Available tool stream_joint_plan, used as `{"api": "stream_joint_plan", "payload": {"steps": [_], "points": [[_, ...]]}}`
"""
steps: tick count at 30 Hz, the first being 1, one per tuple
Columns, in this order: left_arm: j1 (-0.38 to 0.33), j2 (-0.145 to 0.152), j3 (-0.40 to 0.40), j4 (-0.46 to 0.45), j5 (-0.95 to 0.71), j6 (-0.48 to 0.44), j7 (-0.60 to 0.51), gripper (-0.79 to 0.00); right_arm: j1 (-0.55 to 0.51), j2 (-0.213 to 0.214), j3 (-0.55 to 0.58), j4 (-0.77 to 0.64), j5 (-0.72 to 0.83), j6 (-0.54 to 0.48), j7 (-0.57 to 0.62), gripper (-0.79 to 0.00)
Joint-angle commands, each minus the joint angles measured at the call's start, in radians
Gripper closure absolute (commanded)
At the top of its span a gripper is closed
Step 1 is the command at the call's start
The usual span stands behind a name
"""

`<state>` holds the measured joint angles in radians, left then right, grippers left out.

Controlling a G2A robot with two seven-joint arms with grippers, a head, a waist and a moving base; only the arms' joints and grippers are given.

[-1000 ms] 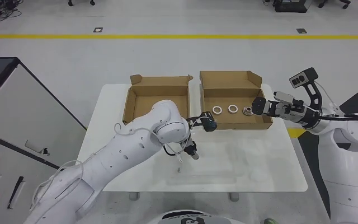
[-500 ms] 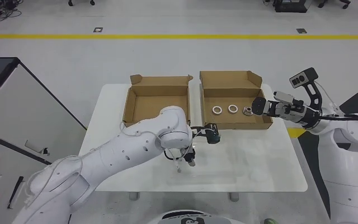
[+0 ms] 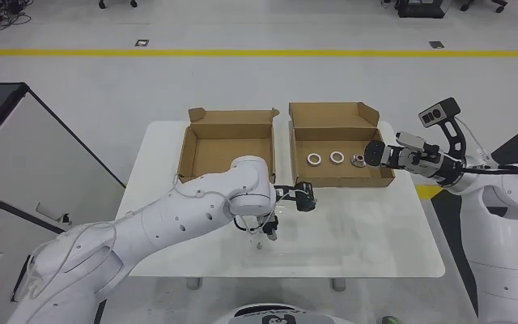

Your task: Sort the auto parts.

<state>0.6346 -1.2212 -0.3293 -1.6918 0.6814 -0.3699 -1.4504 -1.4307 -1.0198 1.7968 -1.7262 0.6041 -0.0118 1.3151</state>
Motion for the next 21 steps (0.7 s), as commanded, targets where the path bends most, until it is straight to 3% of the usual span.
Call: {"api": "stream_joint_plan", "payload": {"steps": [1,11,15,17,21], "points": [[-0.011,0.001,0.033,-0.007,0.003,0.004,-0.004,-0.785,0.000,0.000,0.000,0.000,0.000,0.000,0.000,-0.785],[-0.054,-0.009,0.091,0.023,-0.038,0.001,-0.001,-0.785,0.000,0.000,0.000,0.000,0.000,0.000,0.000,-0.785],[-0.069,-0.011,0.103,0.043,-0.048,-0.009,0.009,-0.489,0.000,0.000,0.000,0.000,0.000,0.000,0.000,-0.785],[-0.077,-0.011,0.114,0.052,-0.053,-0.013,0.014,-0.394,0.000,0.000,0.000,0.000,0.000,0.000,0.000,-0.785],[-0.091,-0.013,0.138,0.063,-0.069,-0.018,0.018,-0.372,0.000,0.000,0.000,0.000,0.000,0.000,0.000,-0.785]]}}
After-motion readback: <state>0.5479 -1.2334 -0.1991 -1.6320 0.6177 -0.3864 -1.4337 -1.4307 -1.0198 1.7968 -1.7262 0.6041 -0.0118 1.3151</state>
